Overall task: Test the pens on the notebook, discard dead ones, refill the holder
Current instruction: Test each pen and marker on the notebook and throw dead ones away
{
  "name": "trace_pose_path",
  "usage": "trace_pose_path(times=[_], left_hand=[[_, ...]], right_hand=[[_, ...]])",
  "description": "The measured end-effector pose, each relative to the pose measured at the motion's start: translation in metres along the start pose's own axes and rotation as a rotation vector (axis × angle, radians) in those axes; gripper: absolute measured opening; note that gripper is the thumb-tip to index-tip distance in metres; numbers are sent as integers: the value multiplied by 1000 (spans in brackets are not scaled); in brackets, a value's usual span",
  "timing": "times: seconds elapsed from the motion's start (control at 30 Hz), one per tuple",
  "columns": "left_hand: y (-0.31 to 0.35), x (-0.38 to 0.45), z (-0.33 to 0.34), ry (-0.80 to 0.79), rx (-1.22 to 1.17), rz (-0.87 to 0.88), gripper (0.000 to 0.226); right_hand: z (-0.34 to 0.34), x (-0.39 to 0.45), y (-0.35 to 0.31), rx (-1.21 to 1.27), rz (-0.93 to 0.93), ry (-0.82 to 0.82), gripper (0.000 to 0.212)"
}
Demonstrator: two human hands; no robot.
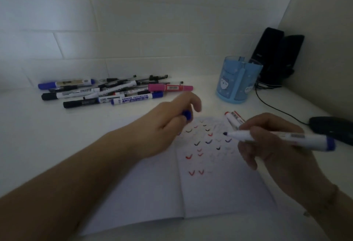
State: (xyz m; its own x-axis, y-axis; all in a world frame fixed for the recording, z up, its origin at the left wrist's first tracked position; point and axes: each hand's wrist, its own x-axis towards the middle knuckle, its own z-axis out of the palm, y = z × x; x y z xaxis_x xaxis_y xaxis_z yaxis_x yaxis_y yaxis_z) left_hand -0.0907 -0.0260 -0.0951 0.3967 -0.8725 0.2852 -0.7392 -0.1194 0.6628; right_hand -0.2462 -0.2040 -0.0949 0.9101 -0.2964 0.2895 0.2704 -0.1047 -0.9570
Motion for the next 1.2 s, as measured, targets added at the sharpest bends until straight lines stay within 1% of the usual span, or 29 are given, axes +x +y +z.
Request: trace_pose_path(times=[0.07,0.17,0.23,0.3,0.43,0.63,0.7,0.77,0.83,0.9,1.0,1.03,1.1,1.13,1.17,1.2], left_hand=[[-2,3,3,-11,37,-13,18],[-1,5,11,-151,144,-27,32],[-4,5,15,-212,171,-21,34],[-8,6,14,-195,190,15,31],[-14,7,13,-169,236,129,31],[-14,7,15,-156,231,194,32],[-14,7,15,-138,222,194,35],[-13,7,15,-104,228,183,37],[-11,7,15,-53,201,161,38],[-9,8,15,-12,113,94,36],[-9,9,16,12,47,54,28],[-9,9,17,18,41,54,27],[-10,9,17,27,28,53,26],[-10,9,17,31,21,52,26],[-9,9,17,33,12,48,26],[-7,9,17,36,-3,50,25]], right_hand=[[-1,1,6,-91,67,36,44],[3,-1,12,-171,120,34,28],[5,0,16,-241,116,81,33],[4,3,20,-336,115,124,37],[7,4,24,-521,108,78,34],[9,3,23,-645,129,10,26],[9,3,21,-647,93,42,27],[8,3,17,-566,55,157,28],[6,4,14,-356,38,229,32],[3,3,14,-134,32,185,40],[1,-1,12,64,27,65,47],[1,-2,10,96,38,58,44],[0,-2,11,116,39,64,32],[0,-2,10,122,33,63,30],[1,-2,9,109,37,64,32],[1,-2,11,90,36,49,39]])
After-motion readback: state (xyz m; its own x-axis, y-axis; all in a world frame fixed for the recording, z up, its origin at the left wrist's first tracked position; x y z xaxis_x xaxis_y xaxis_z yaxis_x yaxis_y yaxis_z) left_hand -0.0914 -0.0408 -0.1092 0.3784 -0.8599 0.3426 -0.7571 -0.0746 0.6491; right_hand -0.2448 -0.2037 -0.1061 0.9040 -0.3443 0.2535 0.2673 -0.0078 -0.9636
